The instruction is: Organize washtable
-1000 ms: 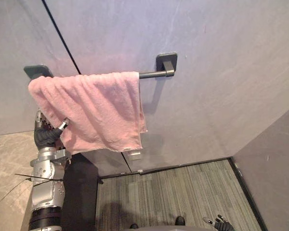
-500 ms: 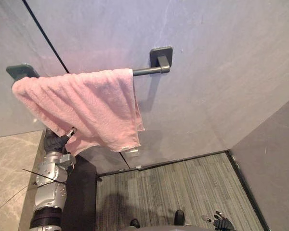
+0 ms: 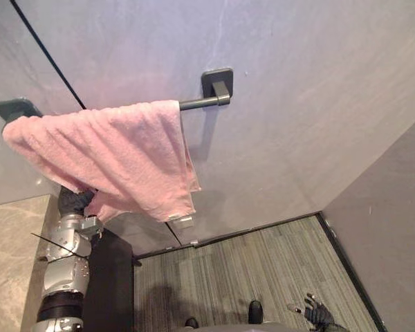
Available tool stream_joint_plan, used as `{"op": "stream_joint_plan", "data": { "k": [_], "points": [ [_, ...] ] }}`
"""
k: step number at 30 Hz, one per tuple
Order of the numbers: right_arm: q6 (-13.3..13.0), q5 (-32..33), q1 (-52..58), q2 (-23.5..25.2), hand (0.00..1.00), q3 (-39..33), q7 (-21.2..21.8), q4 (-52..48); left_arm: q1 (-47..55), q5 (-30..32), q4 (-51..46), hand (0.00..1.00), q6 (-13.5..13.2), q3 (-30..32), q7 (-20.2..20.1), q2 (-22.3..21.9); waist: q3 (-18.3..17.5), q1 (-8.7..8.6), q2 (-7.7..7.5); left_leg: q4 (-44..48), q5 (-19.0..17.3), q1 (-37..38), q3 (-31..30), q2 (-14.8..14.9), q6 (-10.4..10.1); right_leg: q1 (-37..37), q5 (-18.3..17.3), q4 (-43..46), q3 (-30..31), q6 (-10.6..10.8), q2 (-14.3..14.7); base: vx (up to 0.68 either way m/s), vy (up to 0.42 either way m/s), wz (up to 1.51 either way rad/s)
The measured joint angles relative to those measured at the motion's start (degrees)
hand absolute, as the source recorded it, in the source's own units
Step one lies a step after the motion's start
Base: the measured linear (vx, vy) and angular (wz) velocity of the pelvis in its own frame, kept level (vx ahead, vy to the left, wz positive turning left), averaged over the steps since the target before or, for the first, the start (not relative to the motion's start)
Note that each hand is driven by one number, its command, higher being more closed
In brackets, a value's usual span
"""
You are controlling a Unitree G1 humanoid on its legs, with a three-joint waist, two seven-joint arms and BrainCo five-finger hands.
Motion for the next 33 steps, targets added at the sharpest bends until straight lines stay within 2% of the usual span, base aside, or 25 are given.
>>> {"op": "stream_joint_plan", "data": {
  "k": [4, 7, 12, 16, 19, 21, 27, 33],
  "points": [
    [-0.09, -0.01, -0.17, -3.32, 0.00, 3.01, 2.27, -14.19, -1.12, 0.23, 0.02, 1.00, 0.02, 0.15, -0.42, 3.26, -0.05, 0.45, -0.06, 0.12, 0.01, 0.14, 0.24, 0.00, -0.01, -0.15, 0.20, -0.01, 0.28, -0.09, 0.03, 0.00, -0.003, -0.03],
    [-0.65, 0.21, -2.75, -9.19, 0.00, 7.42, 4.91, -28.70, -3.19, 0.23, 0.02, 1.00, 0.00, 0.15, -1.17, 4.92, -0.10, 1.66, -0.21, 1.16, -0.22, -0.39, 0.43, 0.02, -0.26, -0.18, 0.33, 0.00, 0.93, -0.02, -0.04, -0.05, -0.004, -0.07],
    [-1.40, 3.51, -12.95, -15.20, 0.00, 11.72, 6.60, -36.41, -5.05, 0.22, 0.04, 1.00, -0.04, -0.25, -1.30, 5.36, -0.10, 2.03, -0.34, 1.86, -0.22, -0.90, 0.43, 0.16, -0.26, -0.28, 1.01, -0.20, 1.08, -0.37, 0.06, -0.04, -0.013, -0.02],
    [-1.42, 5.50, -21.69, -19.00, 0.00, 14.87, 6.32, -36.85, -6.28, 0.16, 0.06, 1.00, -0.02, -1.66, -2.38, 5.34, -0.09, 3.06, -0.40, 2.12, -0.21, -1.01, 0.43, 0.17, -0.26, -0.29, 1.42, -0.26, 1.21, -0.46, 0.05, -0.04, -0.006, -0.01],
    [-1.41, 6.39, -28.14, -19.35, 0.00, 17.97, 5.23, -36.62, -6.32, 0.14, 0.06, 1.00, 0.06, -3.26, -2.39, 4.86, -0.09, 3.26, -0.40, 2.40, -0.21, -1.20, 0.32, 0.14, -0.26, -0.28, 1.65, -0.29, 1.15, -0.46, -0.05, -0.04, -0.002, 0.01],
    [-1.37, 7.60, -31.62, -19.14, 0.00, 20.33, 3.89, -35.09, -6.43, 0.11, 0.06, 1.00, 0.18, -3.46, -2.38, 4.08, -0.09, 3.41, -0.40, 2.63, -0.20, -1.42, 0.21, 0.11, -0.25, -0.28, 1.80, -0.32, 1.06, -0.44, -0.12, -0.03, -0.001, 0.03],
    [1.14, 13.08, -41.40, -17.06, 0.00, 25.41, 0.76, -26.91, -8.15, -0.06, 0.50, 1.00, 1.50, -5.21, -2.25, 1.78, -0.06, 6.19, -0.36, 3.28, -0.15, -2.26, -0.87, 0.19, -0.25, -0.28, 2.02, -0.36, 0.18, -0.62, -0.15, -0.03, -0.009, 0.09],
    [2.54, 16.59, -51.43, -13.24, 0.00, 30.50, -1.68, -17.77, -8.20, -0.97, 2.01, 1.00, 2.21, -5.34, -1.07, -0.39, 0.29, 6.71, -0.08, 4.06, -0.13, -3.48, -2.03, 0.24, -0.25, -0.53, 2.15, -0.39, -0.60, -0.79, -0.24, -0.02, -0.006, 0.09]
  ]
}}
